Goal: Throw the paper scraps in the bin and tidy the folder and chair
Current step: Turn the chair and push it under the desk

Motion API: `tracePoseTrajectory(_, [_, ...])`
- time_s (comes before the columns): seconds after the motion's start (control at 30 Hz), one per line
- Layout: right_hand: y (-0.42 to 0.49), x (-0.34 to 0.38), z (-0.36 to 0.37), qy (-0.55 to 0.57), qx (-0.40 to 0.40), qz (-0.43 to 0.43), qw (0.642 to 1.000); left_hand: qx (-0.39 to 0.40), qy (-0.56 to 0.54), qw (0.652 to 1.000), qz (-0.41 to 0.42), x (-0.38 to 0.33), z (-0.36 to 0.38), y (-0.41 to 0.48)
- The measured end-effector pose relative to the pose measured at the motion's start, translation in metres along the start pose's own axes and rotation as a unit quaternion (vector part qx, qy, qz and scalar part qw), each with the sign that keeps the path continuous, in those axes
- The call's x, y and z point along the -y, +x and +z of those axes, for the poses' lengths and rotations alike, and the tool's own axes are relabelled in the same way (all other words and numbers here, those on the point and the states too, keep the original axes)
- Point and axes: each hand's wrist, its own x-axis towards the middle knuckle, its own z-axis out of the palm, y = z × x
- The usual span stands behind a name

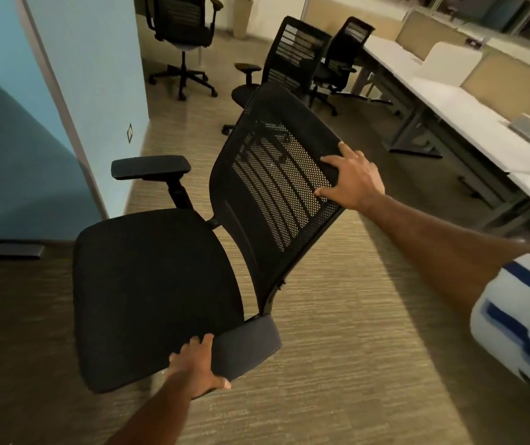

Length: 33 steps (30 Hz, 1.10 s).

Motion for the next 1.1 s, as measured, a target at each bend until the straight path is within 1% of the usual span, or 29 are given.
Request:
tracePoseTrajectory(0.23, [-0.025,0.017,0.001,0.006,-0.009,0.006,1.0,-0.002,0.005,1.0,0.013,0.022,0.003,-0.028])
tracePoseTrajectory(0.4, [-0.039,0.033,-0.004,0.0,-0.011,0.008,1.0,0.009,0.007,1.0,0.007,0.031,0.004,-0.047])
tracePoseTrajectory(0.67, [-0.059,0.074,-0.009,-0.003,-0.013,0.013,1.0,0.005,0.026,1.0,-0.01,0.071,-0.001,-0.068])
tracePoseTrajectory(0.9, [-0.069,0.112,-0.018,0.062,-0.025,-0.001,0.998,0.0,0.029,0.999,-0.027,0.11,-0.005,-0.084])
tracePoseTrajectory(1.1, [-0.068,0.147,-0.02,0.068,-0.024,-0.018,0.997,-0.002,0.018,0.999,-0.045,0.133,-0.004,-0.098])
